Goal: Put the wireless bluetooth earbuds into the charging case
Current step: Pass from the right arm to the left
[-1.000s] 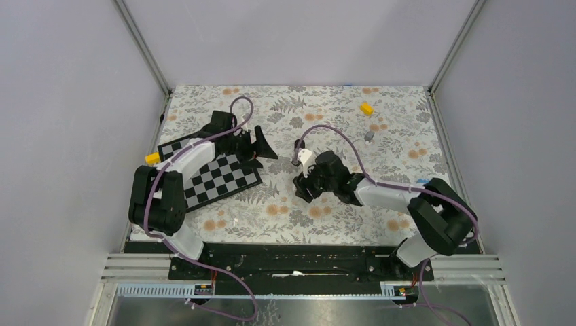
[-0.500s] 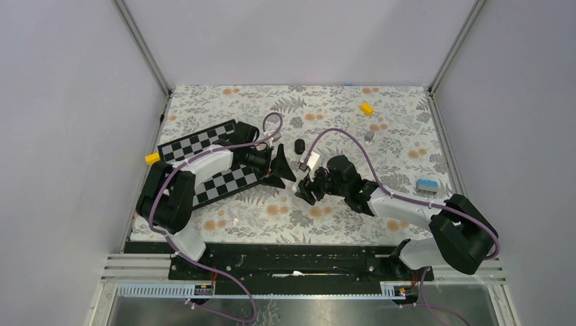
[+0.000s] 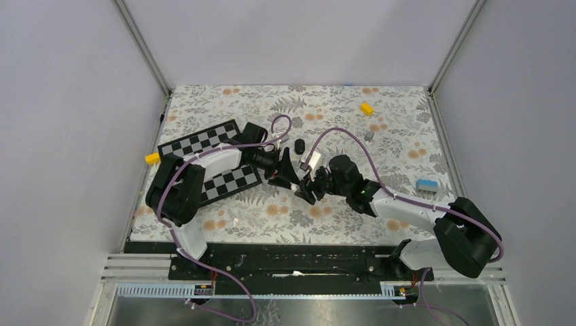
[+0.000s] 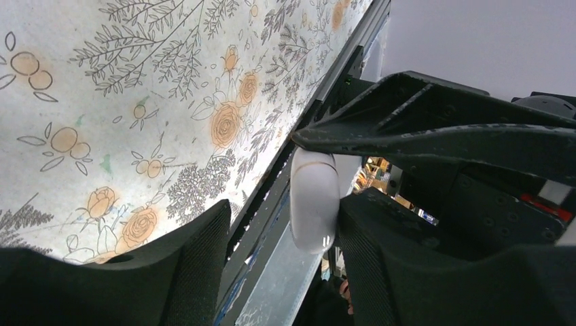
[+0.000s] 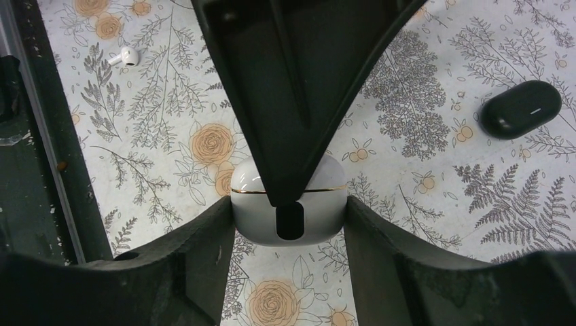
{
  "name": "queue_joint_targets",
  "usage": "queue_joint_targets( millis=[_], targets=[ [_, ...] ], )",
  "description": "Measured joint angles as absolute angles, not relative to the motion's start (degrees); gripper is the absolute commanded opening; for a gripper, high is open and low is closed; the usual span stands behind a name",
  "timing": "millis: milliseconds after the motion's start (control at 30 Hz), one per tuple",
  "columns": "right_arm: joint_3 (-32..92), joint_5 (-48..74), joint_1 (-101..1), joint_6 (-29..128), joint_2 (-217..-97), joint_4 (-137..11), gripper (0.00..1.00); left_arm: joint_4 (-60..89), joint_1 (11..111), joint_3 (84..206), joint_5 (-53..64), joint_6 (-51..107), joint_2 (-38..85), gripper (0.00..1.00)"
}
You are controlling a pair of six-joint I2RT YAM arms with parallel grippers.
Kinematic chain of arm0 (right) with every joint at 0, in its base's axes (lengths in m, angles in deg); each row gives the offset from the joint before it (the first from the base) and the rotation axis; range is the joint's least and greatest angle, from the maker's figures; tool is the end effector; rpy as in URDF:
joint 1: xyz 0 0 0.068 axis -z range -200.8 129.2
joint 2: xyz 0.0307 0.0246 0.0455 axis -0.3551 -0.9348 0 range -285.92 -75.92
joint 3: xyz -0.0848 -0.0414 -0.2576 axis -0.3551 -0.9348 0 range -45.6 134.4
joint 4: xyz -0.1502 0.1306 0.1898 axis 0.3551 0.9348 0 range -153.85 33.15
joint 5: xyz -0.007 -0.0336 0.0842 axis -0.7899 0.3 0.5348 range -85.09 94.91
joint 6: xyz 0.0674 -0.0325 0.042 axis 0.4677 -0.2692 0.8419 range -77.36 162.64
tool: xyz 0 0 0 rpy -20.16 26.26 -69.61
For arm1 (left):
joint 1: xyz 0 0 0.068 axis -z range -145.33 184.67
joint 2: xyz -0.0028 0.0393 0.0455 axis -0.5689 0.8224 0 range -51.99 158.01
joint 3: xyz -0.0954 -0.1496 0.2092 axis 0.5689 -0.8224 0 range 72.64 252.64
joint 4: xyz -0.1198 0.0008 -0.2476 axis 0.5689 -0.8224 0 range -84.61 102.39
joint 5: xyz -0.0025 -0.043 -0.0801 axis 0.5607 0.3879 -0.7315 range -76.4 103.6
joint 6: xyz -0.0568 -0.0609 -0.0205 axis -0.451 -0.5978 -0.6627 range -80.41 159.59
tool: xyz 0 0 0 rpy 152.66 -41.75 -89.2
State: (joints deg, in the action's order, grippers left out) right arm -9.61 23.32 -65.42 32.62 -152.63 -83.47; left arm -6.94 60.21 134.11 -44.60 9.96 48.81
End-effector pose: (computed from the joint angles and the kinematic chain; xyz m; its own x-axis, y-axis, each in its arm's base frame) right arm 0.2186 0.2492 0.1956 -0.0999 -0.3305 -0.9385 -0.9074 0.4172 -0.0503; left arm 0.3042 -0.2165 0.1591 -0.9794 0.1791 -0.0934 0.1632 0.4297 -0.8881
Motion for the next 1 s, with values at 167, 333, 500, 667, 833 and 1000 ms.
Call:
queue_joint_targets(
  millis=[167,333,500,667,833,1000],
  targets=[
    [-9.6,23.8,-65.4,32.9,-152.3,-83.0,0.38,-3.3,60.7,133.9,-45.4,8.0,49.4,0.52],
    [-9.6,24.1,-65.4,33.2,-152.2,-82.8,0.37,1.7,60.8,132.3,-46.2,5.0,49.4,0.41],
    [-9.6,24.1,-65.4,33.5,-152.2,-82.4,0.36,3.9,60.9,132.0,-47.7,3.4,49.5,0.26],
    [-9.6,23.9,-65.4,33.5,-152.2,-82.4,0.35,4.4,60.9,132.0,-48.2,2.6,49.5,0.10],
    [-10.1,23.1,-65.5,33.7,-151.7,-83.1,0.34,4.8,60.8,132.0,-48.5,2.4,49.5,0.01],
    [-11.6,21.9,-65.8,34.1,-150.9,-85.0,0.33,5.1,60.9,132.0,-48.7,2.2,49.5,0.44]
  ],
)
